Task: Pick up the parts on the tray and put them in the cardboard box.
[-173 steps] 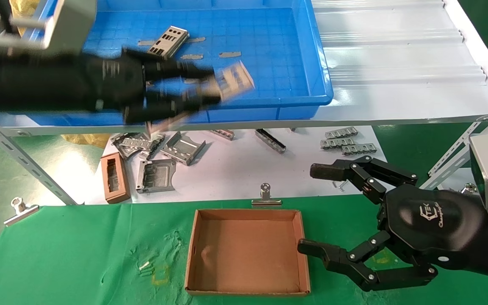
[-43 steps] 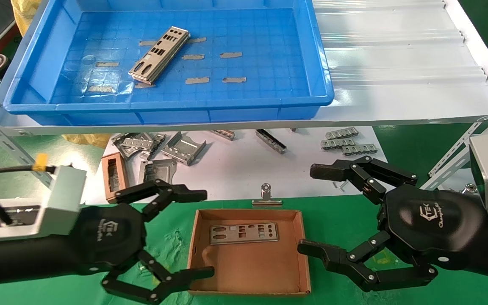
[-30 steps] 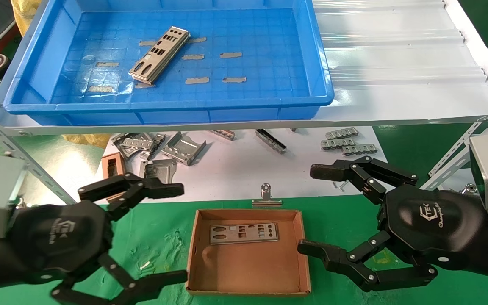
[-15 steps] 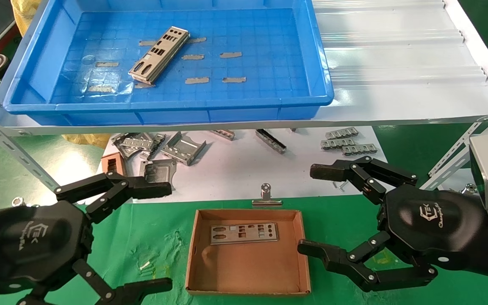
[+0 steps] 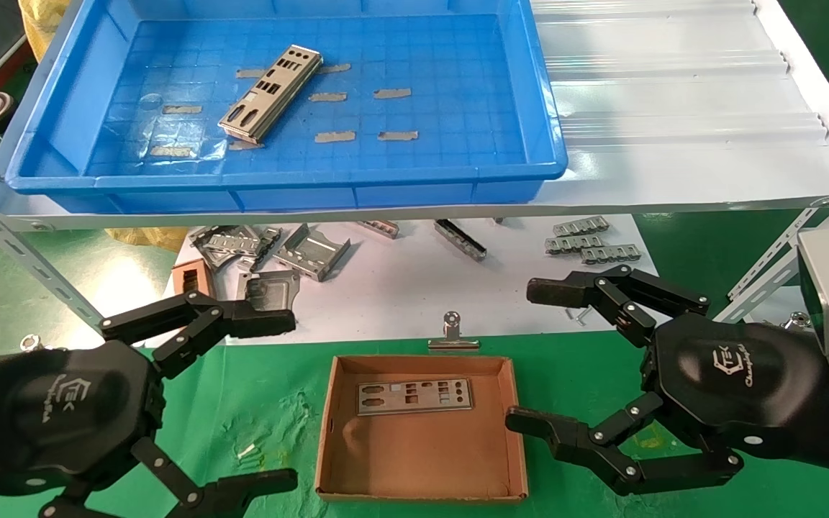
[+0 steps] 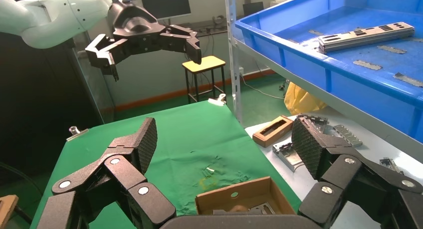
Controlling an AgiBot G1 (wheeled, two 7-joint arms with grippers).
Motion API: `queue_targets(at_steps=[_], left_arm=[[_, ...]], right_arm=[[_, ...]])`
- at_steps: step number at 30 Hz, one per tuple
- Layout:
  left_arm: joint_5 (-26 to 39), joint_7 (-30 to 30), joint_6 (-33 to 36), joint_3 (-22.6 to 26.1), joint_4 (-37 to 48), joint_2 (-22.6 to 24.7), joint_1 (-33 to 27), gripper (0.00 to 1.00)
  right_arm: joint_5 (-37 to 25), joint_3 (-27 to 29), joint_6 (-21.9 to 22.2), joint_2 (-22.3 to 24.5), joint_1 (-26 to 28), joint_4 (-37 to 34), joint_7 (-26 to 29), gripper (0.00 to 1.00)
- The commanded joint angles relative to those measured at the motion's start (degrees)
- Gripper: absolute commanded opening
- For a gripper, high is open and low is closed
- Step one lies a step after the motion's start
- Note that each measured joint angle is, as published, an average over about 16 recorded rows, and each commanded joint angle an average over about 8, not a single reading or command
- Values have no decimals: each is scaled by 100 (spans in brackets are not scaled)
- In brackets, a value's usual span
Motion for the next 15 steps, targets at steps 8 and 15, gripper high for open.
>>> queue_targets(at_steps=[8,15], left_arm=[[10,6,-5,15,13,11,-7,100],[14,9,-7,19,17,14,-9,100]], right_arm=[[0,0,0,0,0,0,0,100],[0,0,0,0,0,0,0,100]])
